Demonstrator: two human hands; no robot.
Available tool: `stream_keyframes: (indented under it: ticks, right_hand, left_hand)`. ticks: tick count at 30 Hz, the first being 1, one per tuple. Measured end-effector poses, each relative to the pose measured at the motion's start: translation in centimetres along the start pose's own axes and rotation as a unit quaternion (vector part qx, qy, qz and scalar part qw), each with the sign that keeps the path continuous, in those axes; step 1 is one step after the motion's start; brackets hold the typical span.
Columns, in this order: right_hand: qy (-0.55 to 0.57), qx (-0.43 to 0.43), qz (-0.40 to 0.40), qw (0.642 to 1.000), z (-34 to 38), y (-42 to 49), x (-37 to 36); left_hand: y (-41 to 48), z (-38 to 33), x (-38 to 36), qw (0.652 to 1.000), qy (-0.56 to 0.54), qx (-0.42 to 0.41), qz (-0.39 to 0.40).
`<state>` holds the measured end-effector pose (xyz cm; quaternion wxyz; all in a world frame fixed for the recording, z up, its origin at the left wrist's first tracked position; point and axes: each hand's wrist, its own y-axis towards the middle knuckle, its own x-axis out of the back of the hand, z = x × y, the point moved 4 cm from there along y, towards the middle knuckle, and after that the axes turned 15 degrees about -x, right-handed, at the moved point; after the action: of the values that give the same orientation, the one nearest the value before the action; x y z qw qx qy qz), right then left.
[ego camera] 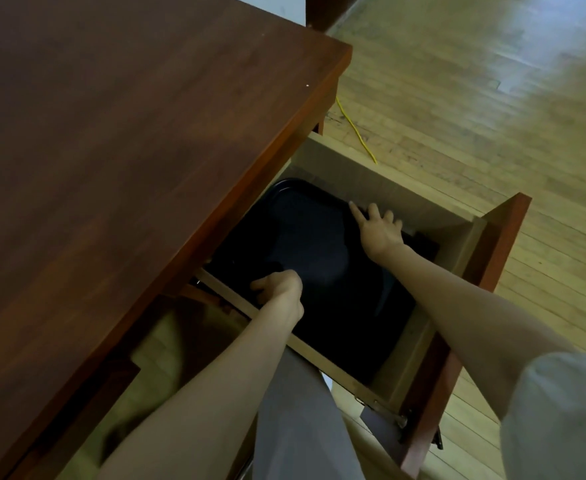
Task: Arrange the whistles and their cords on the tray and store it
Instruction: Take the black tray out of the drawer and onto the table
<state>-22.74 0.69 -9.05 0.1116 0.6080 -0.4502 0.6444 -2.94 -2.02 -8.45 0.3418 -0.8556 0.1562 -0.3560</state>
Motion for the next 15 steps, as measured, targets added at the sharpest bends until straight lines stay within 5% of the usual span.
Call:
stream_keyframes:
  ticks: [3,4,5,7,8,15]
  right_hand:
    - [-0.008,-0.005,-0.028,1.000,-0.4,-0.1,1.4]
    - [-0.005,-0.010,-0.033,0.999,-0.6,-0.4,1.9]
    - [-0.010,-0.014,-0.035,0.999,-0.8,-0.7,2.5]
    - [-0.010,-0.017,-0.048,0.999,-1.2,-1.4,3.6]
    - [-0.009,-0.013,-0.050,0.999,-1.4,-1.8,4.1]
    - [0.070,-0.056,0.002,0.996,-3.9,-6.5,7.1]
  left_hand:
    - [-0.1,-0.6,0.8,0.998,-0.062,0.010,-0.018]
    - [-0.3,-1.1,0.5,0.994,0.092,-0.020,0.059]
    - [-0.8,-1.6,0.7,0.976,0.187,-0.097,0.048]
    - [-2.5,-1.4,2.0,0.992,-0.098,-0.013,-0.078]
    - [-3.9,-1.2,2.2,0.989,-0.132,0.017,-0.065]
    - [-7.4,-2.2,4.4,0.987,-0.093,-0.127,-0.013]
